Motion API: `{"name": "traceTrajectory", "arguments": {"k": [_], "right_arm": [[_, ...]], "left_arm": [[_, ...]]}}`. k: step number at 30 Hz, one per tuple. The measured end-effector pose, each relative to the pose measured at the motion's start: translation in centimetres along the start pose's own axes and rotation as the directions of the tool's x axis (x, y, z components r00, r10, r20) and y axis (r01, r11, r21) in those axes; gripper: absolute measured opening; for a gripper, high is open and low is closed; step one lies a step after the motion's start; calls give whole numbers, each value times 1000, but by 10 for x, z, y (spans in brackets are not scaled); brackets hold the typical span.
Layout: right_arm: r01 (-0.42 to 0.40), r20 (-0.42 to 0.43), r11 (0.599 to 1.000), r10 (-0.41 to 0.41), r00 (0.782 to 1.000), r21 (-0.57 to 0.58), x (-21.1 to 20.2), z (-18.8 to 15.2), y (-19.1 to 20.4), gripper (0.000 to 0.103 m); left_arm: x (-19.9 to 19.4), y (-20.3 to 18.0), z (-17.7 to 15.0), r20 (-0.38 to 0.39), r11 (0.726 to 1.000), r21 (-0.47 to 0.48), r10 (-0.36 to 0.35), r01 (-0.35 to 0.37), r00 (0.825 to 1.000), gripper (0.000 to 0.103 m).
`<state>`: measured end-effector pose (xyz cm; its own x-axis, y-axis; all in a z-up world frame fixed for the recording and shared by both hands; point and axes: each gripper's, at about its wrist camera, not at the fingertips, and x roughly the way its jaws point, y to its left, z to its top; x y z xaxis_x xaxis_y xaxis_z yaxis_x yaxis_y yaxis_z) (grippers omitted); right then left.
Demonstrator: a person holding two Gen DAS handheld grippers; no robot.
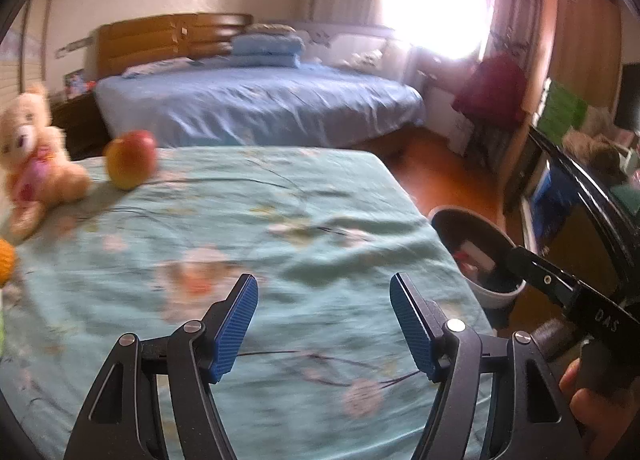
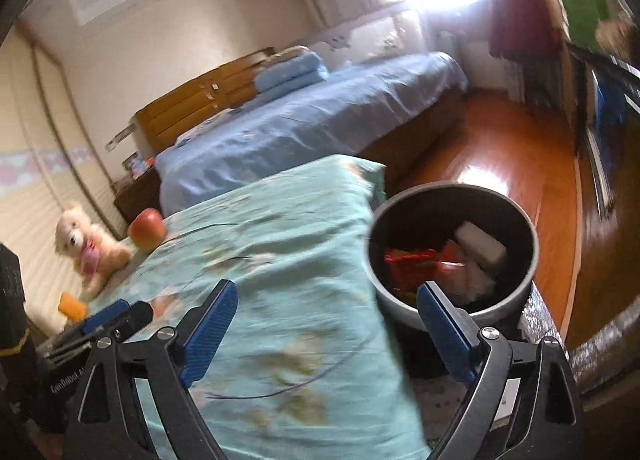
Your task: Collect trash
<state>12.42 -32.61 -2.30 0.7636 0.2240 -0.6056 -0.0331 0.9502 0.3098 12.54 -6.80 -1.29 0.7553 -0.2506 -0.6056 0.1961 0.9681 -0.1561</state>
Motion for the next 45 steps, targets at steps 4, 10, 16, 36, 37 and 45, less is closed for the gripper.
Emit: {"name": "traceTrajectory", "arguments": {"k": [4,10,16,36,37,45], "right_arm": [[-14,44,998,17,999,-65,-9,7,30,95],[-30,166,992,51,985,-126,-30,16,67,103],[-13,201,986,46,979,-164,-22,-1,87,103],[6,232,970,52,971,-241,-30,-24,108,103],[5,232,970,52,971,-242,-29,-24,108,103],[-2,230,971,59,971,-240,-28,-26,109,103]], "left_arm": [[-33,13,0,73,999,-19,39,-37,997,68],[-78,25,-12,213,989,-42,150,-144,965,93],[-85,24,-33,268,970,-53,242,-237,932,101],[-89,30,-47,298,958,-52,285,-282,911,102],[-89,30,-46,296,958,-52,285,-283,912,102],[-86,34,-46,288,955,-62,295,-290,911,102]]}}
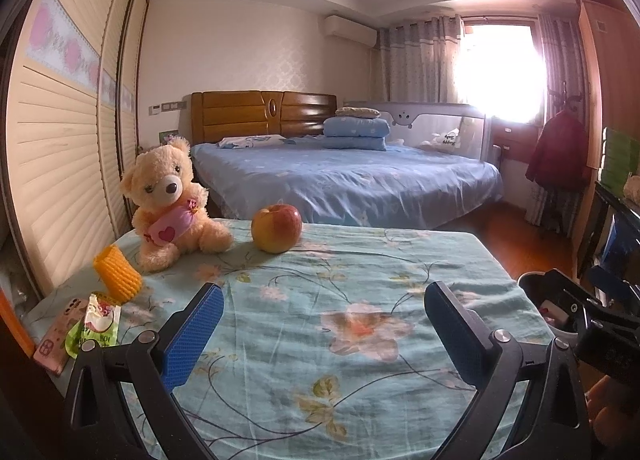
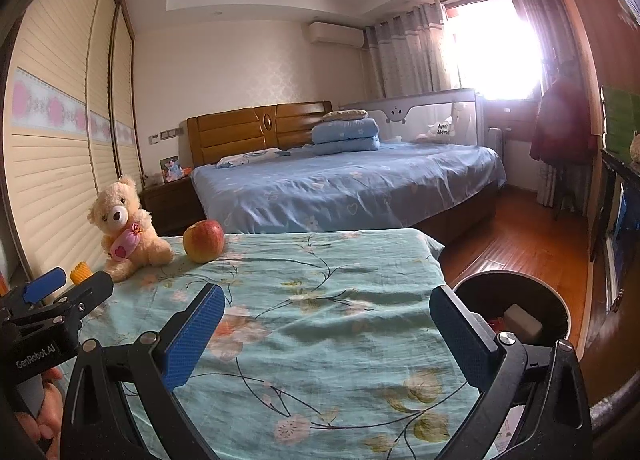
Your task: Collect trash
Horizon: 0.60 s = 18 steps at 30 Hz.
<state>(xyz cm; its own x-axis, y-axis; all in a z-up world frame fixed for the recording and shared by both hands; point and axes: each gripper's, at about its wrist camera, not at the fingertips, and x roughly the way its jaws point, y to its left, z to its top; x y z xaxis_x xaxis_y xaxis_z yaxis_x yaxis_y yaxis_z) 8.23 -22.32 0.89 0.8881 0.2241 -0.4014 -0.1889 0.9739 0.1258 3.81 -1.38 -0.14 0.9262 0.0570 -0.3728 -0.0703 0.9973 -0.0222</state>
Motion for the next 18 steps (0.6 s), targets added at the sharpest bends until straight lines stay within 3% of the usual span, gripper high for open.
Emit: {"name": "traceTrajectory", "arguments": {"k": [18], "right_arm": [[-2,2,1000,2,1000,-3,1,0,-2,103]], "left_arm": [[-3,-5,-3,22,999,32,14,-15,1000,102]]}}
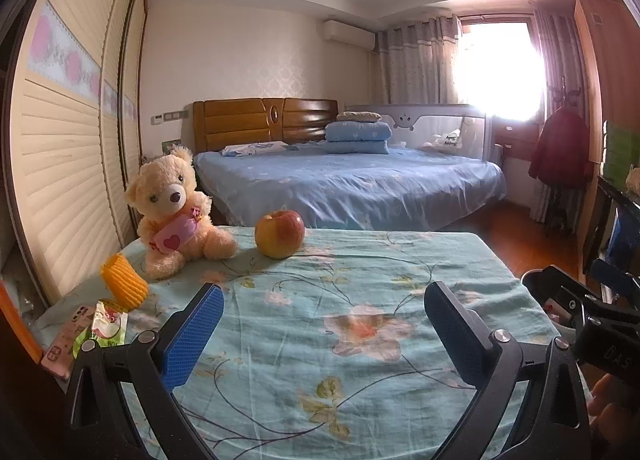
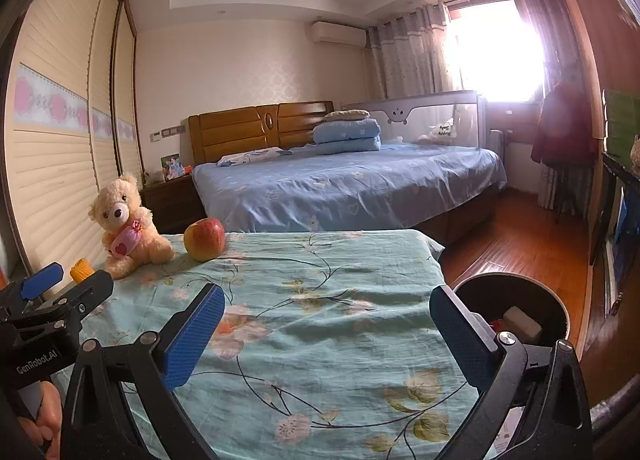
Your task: Collect trash
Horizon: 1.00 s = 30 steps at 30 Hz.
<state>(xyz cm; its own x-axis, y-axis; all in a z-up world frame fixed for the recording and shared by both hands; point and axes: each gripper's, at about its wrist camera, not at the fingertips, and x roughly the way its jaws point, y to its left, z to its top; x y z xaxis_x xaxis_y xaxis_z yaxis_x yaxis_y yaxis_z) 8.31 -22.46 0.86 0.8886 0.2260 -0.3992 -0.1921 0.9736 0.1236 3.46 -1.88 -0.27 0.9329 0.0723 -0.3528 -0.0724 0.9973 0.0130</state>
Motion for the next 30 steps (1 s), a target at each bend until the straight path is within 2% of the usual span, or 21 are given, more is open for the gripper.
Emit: {"name": "traceTrajectory", "arguments": {"k": [30], "right_arm": [[-1,-8,1000,1,1000,-10,-1,-3,1,103]], "left_arm": [[1,0,-2,-5,1000,11,-14,14,1000,102]]}}
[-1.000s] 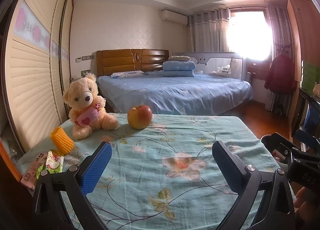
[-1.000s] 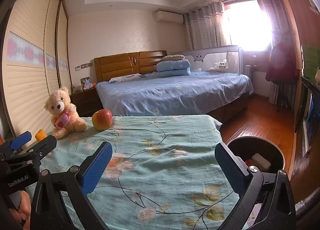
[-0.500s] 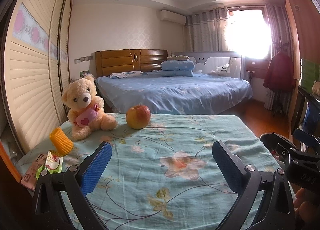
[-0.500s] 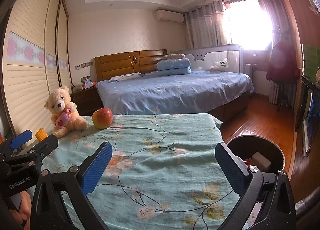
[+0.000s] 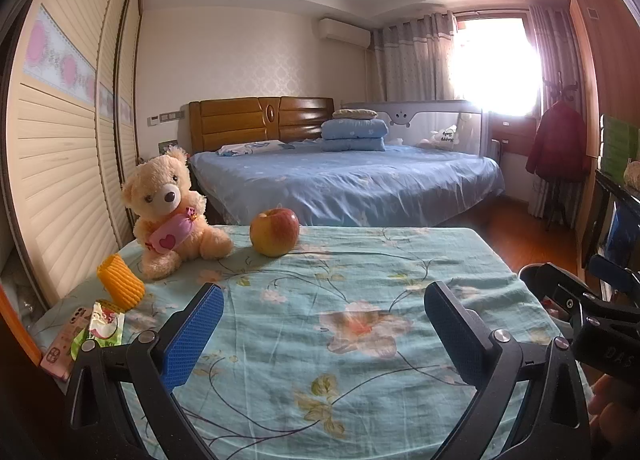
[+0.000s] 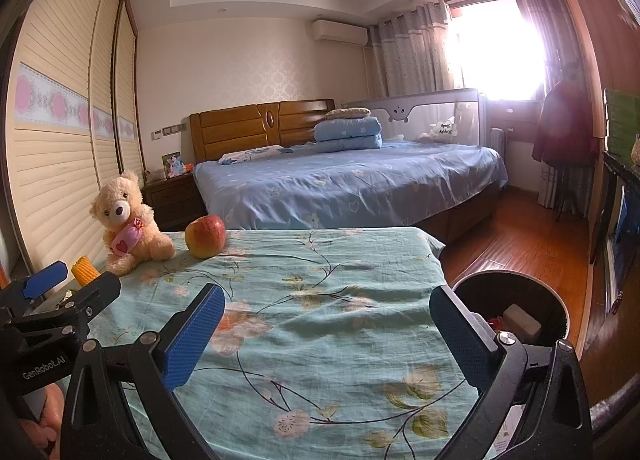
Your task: Collect trash
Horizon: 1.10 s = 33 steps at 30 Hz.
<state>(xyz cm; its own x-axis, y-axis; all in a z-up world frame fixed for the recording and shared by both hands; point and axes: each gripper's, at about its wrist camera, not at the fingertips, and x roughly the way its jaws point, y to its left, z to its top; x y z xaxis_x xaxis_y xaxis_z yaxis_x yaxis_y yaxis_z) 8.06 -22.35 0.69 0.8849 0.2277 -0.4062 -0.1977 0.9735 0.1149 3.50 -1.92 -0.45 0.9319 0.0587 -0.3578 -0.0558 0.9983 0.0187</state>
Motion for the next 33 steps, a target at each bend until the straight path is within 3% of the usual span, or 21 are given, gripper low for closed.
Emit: {"name": "traceTrajectory", "arguments": {"k": [33], "right_arm": [[-3,-7,1000,3,1000,0,1,1,-2,103]], "left_arm": [[11,-4,0,-18,1000,22,-18,19,1000,102]]}}
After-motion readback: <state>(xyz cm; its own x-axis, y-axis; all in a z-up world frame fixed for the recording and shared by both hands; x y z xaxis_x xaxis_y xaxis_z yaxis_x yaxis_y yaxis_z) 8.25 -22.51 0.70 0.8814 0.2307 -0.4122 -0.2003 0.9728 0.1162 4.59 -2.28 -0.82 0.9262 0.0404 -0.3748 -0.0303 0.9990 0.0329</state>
